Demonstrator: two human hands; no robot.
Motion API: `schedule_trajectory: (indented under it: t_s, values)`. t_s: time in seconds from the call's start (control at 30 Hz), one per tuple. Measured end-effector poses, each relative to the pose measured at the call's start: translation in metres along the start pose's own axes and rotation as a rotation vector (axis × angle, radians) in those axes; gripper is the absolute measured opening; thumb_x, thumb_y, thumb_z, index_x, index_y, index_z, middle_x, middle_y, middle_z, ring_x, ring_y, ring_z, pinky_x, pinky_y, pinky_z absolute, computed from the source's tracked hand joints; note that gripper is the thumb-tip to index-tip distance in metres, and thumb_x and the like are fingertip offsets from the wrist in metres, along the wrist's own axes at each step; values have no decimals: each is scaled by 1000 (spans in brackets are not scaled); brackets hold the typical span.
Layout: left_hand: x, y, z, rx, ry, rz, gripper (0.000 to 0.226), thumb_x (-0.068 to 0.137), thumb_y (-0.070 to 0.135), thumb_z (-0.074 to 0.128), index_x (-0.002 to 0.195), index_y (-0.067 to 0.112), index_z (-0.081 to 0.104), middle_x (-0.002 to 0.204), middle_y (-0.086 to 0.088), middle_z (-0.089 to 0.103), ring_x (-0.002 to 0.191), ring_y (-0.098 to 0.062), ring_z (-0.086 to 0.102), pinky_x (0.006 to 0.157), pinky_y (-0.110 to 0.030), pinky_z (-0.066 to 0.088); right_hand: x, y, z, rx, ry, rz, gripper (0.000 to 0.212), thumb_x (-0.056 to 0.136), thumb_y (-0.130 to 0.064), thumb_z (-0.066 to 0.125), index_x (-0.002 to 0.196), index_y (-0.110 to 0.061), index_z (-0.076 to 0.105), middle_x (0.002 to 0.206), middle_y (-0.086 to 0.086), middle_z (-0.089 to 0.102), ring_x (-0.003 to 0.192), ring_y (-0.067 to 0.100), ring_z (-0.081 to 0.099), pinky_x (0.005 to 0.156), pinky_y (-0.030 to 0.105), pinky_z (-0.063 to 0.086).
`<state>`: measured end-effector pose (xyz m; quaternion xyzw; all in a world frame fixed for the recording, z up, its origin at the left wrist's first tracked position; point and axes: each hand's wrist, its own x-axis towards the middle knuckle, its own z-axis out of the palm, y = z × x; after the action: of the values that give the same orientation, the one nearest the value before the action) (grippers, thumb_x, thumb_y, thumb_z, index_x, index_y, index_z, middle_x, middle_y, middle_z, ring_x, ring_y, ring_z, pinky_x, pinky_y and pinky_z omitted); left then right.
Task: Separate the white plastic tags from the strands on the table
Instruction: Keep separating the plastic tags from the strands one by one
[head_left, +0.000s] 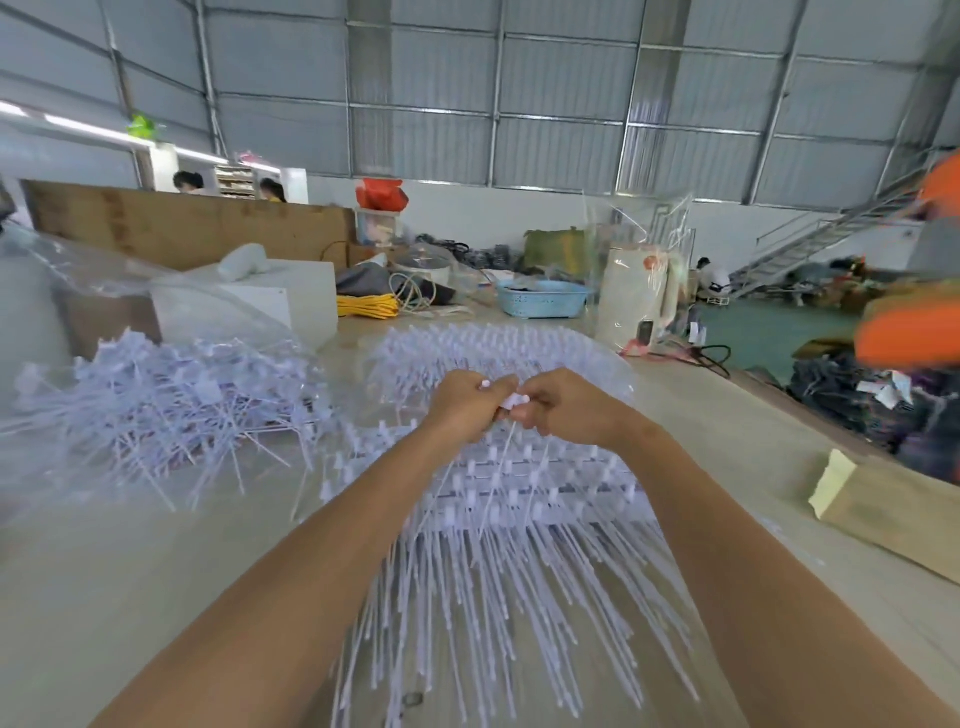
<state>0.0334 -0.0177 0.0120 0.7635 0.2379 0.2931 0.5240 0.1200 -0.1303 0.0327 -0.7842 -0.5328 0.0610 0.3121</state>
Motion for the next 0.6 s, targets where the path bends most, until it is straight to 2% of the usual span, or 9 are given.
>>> schedule_trajectory:
  t_s: [0.07,0.17,0.2,0.3,0.43,0.5,0.6]
  values:
    - [-1,-1,0,15,-39,-17,43,91,28,62,55,7,51,52,-8,50,28,-8,35,33,-14,24,1,7,4,-36,22,18,27,90,-15,61,81,11,62,62,12,53,58,18,47,61,28,38]
    - [-1,-3,4,65,26,-22,40,89,23,65,56,7,49,53,-7,46,38,-12,41,40,-20,27,1,11,15,-102,109,-66,15,88,-12,63,75,-4,66,61,5,55,56,12,46,59,25,34]
    - [-1,-3,5,80,37,-27,41,89,22,65,55,8,47,53,-7,45,42,-15,41,43,-22,27,1,11,17,-130,141,-97,10,87,-13,64,81,-6,69,65,2,56,60,12,47,61,24,32]
    - [3,1,3,147,41,-49,35,87,19,64,58,8,48,55,-7,45,45,-16,40,45,-24,27,3,8,19,-296,187,-109,14,88,-18,63,97,-10,70,88,9,67,79,23,58,65,26,36]
    - [8,9,-4,230,-3,-95,31,82,10,66,58,8,46,55,-7,47,42,-15,40,41,-21,27,1,-1,19,-634,186,-163,15,89,-16,57,102,-16,65,100,5,68,94,27,62,66,27,39]
    - [12,13,-6,241,-13,-98,28,81,8,66,59,7,47,53,-7,47,37,-13,41,37,-18,26,-2,-8,16,-667,192,-153,13,90,-17,55,100,-16,63,99,4,67,95,27,61,66,27,39]
    - [21,11,-22,399,113,-72,25,86,13,62,66,7,47,63,-5,46,58,-19,49,48,-24,37,-11,-21,-2,-560,254,-161,5,90,-18,55,86,-18,59,83,0,60,88,26,59,70,29,45]
